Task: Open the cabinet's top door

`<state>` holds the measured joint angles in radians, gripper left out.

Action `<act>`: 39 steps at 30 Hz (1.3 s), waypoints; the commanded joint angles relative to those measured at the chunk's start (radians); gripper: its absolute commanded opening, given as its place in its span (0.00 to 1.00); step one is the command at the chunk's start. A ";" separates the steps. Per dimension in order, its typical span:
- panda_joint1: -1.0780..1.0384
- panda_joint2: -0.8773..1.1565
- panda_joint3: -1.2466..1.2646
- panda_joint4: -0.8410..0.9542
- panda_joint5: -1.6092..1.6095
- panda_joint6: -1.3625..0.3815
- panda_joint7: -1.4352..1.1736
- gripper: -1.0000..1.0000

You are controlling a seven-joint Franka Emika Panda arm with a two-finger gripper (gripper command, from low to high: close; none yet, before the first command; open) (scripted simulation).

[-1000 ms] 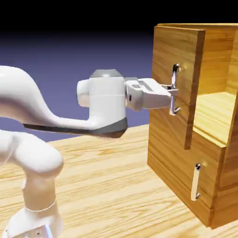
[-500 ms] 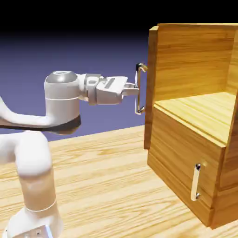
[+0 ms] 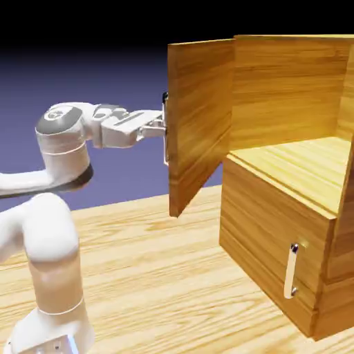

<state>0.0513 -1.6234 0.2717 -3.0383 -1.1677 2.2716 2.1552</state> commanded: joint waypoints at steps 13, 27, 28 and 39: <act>-0.157 -0.138 0.335 0.030 0.469 -0.034 -0.184 0.00; -0.365 -0.139 0.741 0.452 0.837 -0.581 -0.254 0.00; -0.391 -0.139 0.753 0.488 0.849 -0.614 -0.259 0.00; -0.676 -0.112 0.823 0.886 0.903 -0.956 -0.304 0.00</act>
<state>-0.6246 -1.7357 1.0958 -2.1533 -0.2632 1.3173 1.8515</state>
